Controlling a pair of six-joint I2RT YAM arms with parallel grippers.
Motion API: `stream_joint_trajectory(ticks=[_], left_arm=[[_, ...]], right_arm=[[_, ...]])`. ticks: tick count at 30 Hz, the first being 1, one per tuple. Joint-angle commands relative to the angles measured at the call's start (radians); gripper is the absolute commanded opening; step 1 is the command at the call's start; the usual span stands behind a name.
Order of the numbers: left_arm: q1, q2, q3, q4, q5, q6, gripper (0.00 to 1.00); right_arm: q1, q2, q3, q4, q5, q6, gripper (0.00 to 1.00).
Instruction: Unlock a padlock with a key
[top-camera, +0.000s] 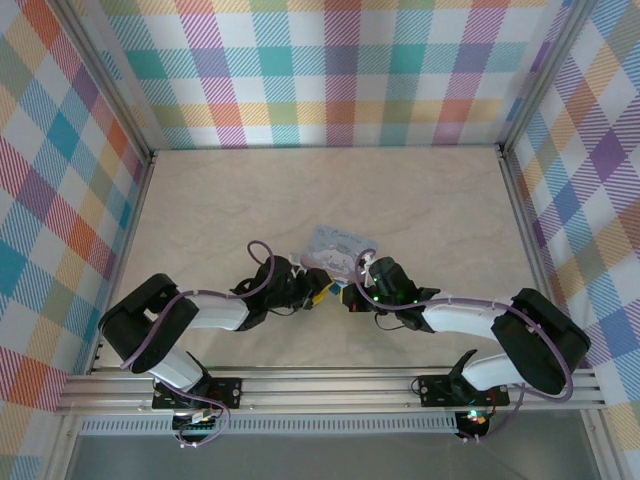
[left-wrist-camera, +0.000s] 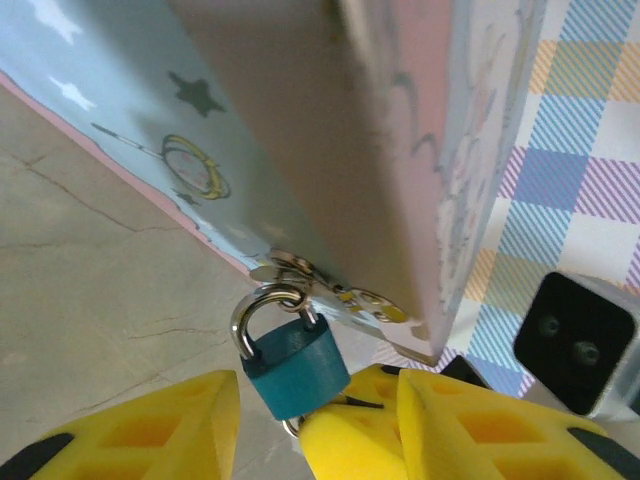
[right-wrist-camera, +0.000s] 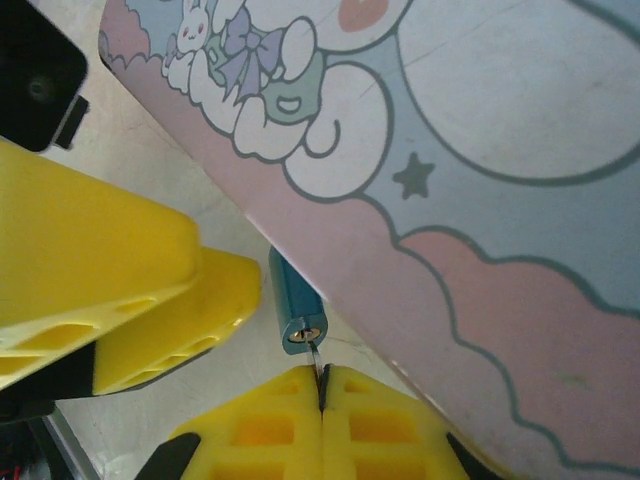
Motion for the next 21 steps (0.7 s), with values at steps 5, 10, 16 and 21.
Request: stream_joint_trajectory(ticks=[5,10,16,21], left_arm=[[-0.034,0.058,0.003,0.085,-0.011,-0.043,0.44],[-0.042,0.084,0.004,0.124,-0.018,-0.06,0.39],[-0.045,0.088,0.004,0.125,-0.032,-0.066,0.32],[-0.045,0.084,0.001,0.126,-0.038,-0.07,0.3]], right_arm=[[0.022,0.002,0.045,0.023,-0.031,0.057,0.0],[0.026,-0.011,0.053,0.017,-0.03,0.104,0.0],[0.027,-0.021,0.05,0.034,-0.035,0.182,0.0],[0.027,-0.024,0.039,0.084,-0.047,0.287,0.01]])
